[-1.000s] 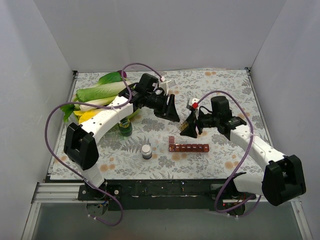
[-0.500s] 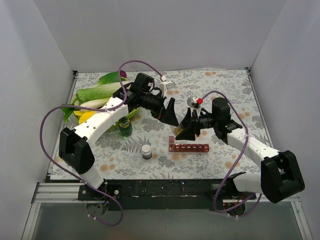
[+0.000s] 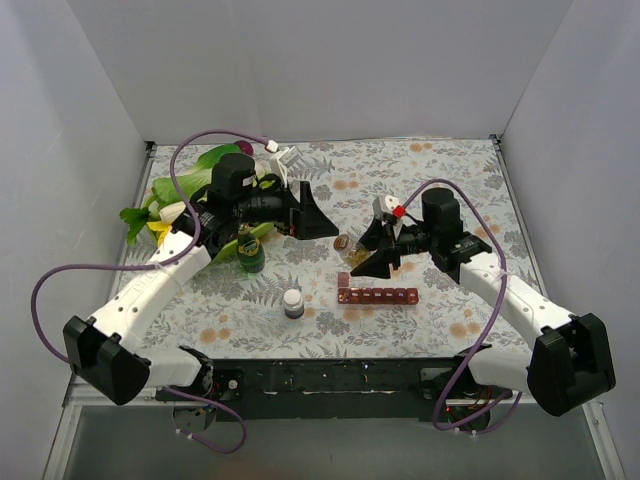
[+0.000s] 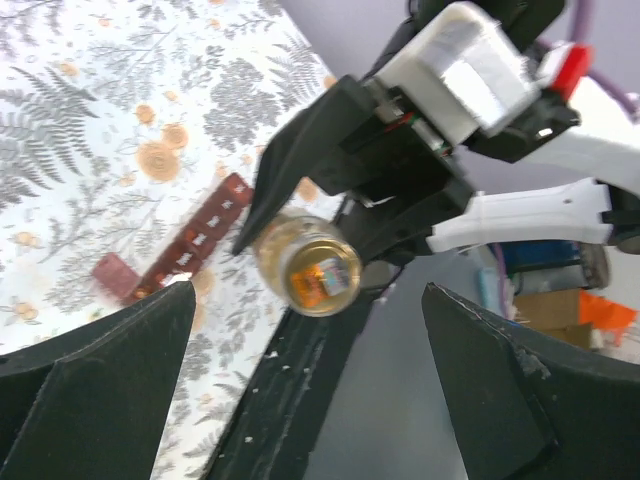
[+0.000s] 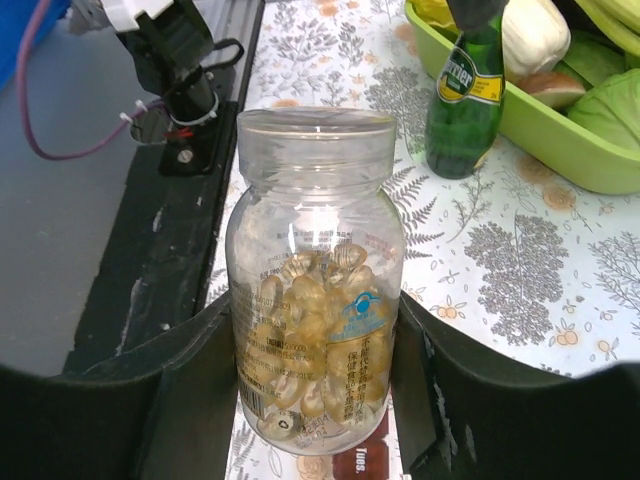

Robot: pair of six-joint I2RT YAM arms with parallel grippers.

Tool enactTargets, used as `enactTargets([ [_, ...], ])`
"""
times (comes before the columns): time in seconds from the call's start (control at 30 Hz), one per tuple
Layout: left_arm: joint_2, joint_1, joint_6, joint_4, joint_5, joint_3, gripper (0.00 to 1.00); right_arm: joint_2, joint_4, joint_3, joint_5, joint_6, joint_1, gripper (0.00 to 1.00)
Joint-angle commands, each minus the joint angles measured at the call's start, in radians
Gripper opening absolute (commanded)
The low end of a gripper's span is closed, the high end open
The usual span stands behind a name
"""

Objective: Sort the pills into containers

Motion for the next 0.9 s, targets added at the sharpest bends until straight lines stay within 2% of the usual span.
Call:
enactTargets([
  [0.0,-0.044,0.001,-0.157,0.121,0.053,-0.042,0.98,-0.02,-0.163,0.072,0.078,-0.194,0.028,0.01],
  [0.17,-0.035,0.001,-0.272,0.093,-0.002,-0.054,0.96,-0.024,-0.282,0.124,0.313,-0.368,0.085,0.01],
  [0.3,0.036,-0.004,-0.279,-0.037,-0.102,-0.016,0.76,-0.024,-0.328,0.149,0.44,-0.425,0.124,0.01],
  [0.33,0.043,-0.007,-0.278,-0.066,-0.145,-0.011,0.74,-0.024,-0.333,0.152,0.471,-0.431,0.131,0.01],
  [0.43,0.062,-0.018,-0.283,-0.089,-0.179,-0.003,0.65,-0.021,-0.338,0.158,0.515,-0.44,0.149,0.01],
  [0.87,0.12,-0.073,-0.281,-0.105,-0.151,0.029,0.55,-0.006,-0.328,0.166,0.537,-0.419,0.16,0.01],
])
